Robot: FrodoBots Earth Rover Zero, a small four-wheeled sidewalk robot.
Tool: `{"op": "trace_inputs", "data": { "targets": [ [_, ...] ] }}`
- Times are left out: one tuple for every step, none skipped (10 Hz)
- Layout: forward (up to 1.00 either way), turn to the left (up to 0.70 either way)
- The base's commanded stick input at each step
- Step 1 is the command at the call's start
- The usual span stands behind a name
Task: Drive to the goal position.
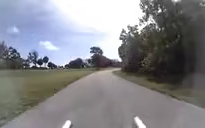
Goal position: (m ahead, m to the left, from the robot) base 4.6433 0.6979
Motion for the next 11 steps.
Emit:
{"op": "trace_inputs", "data": {
  "targets": [
    [0.50, 0.00],
    [0.50, 0.00],
    [0.50, 0.00],
    [0.50, 0.00],
    [0.50, 0.00],
    [0.50, 0.00],
    [0.50, 0.00],
    [0.50, 0.00],
    [0.50, 0.00],
    [0.50, 0.00],
    [0.50, 0.00]
  ]
}}
